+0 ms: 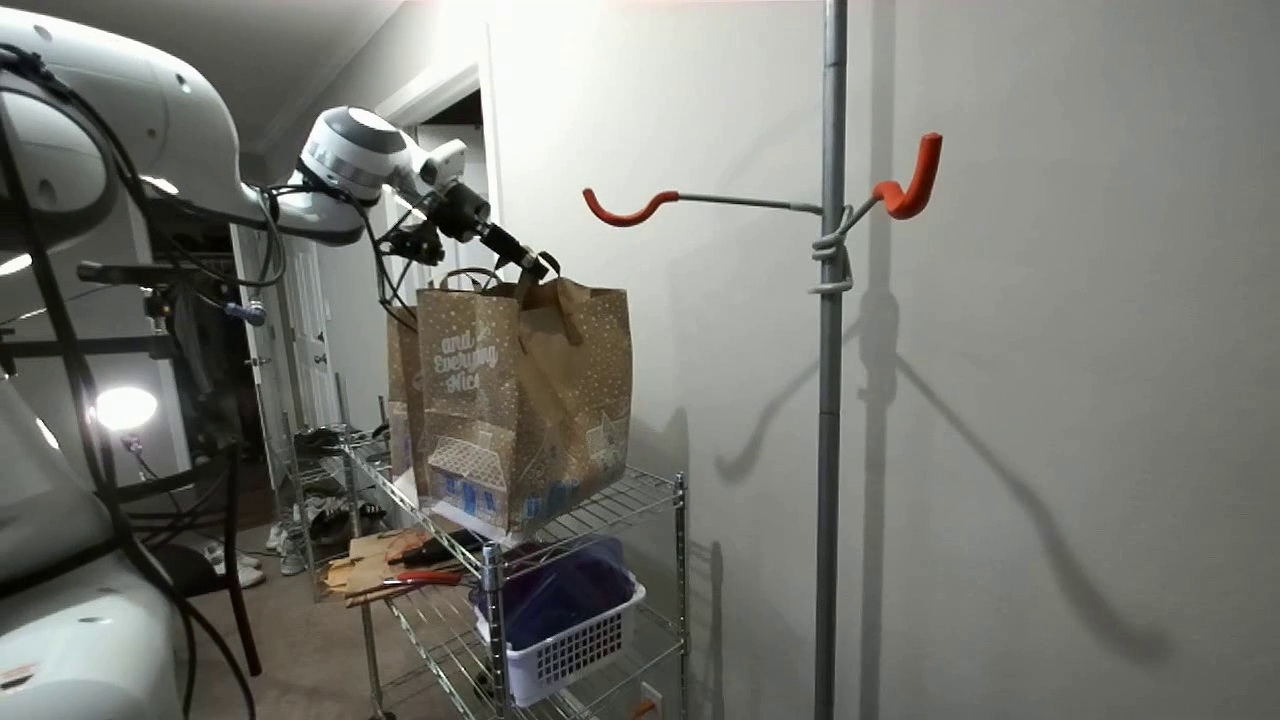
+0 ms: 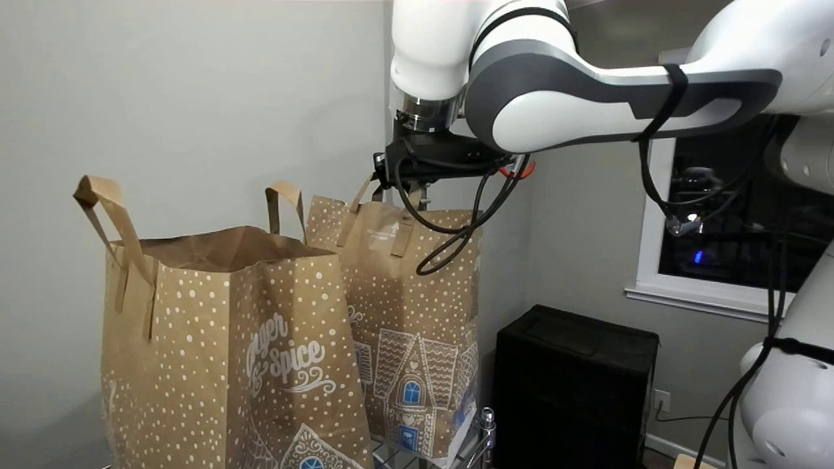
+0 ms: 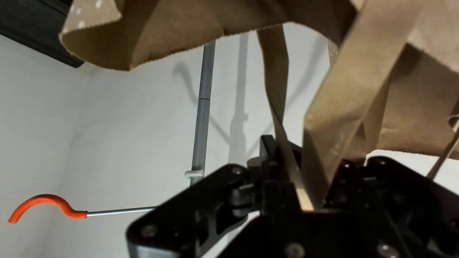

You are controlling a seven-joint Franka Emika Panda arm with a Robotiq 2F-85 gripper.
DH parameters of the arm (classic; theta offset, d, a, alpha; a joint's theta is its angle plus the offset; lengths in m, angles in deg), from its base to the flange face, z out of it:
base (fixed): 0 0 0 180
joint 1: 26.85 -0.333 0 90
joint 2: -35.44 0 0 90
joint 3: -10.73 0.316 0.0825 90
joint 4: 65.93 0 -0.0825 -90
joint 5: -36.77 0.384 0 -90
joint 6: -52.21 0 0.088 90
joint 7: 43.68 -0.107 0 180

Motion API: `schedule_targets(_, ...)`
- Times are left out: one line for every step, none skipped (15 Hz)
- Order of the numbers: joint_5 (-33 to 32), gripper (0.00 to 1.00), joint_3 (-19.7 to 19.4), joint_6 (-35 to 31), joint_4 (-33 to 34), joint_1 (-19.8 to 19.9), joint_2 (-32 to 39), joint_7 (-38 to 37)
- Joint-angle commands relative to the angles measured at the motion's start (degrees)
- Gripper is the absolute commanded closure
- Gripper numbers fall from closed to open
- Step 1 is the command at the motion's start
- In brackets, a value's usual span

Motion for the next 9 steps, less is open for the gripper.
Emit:
schedule_targets(-2.2,0.95,0.0,5.5,5.3,-2.8,4.5,-4.1)
schedule_targets(-2.4,0.69,-0.2,6.5,6.1,-3.7,5.2,-4.4)
schedule_targets(-3.3,0.68,0.0,7.3,6.7,-4.5,5.9,-4.9)
schedule_targets(-3.7,0.62,-0.1,8.2,7.1,-5.4,6.4,-5.1)
schedule_targets(-4.1,0.57,-0.3,8.7,7.4,-6.2,6.9,-5.3)
schedule_targets(-4.0,0.51,-0.5,9.2,7.9,-7.1,7.4,-5.3)
schedule_targets(-4.0,0.44,-0.7,9.8,8.3,-8.0,7.7,-5.6)
schedule_targets(-3.5,0.38,-1.0,10.0,8.7,-8.8,8.0,-5.3)
schedule_targets(-3.3,0.31,-1.2,10.2,9.1,-9.5,8.2,-5.1)
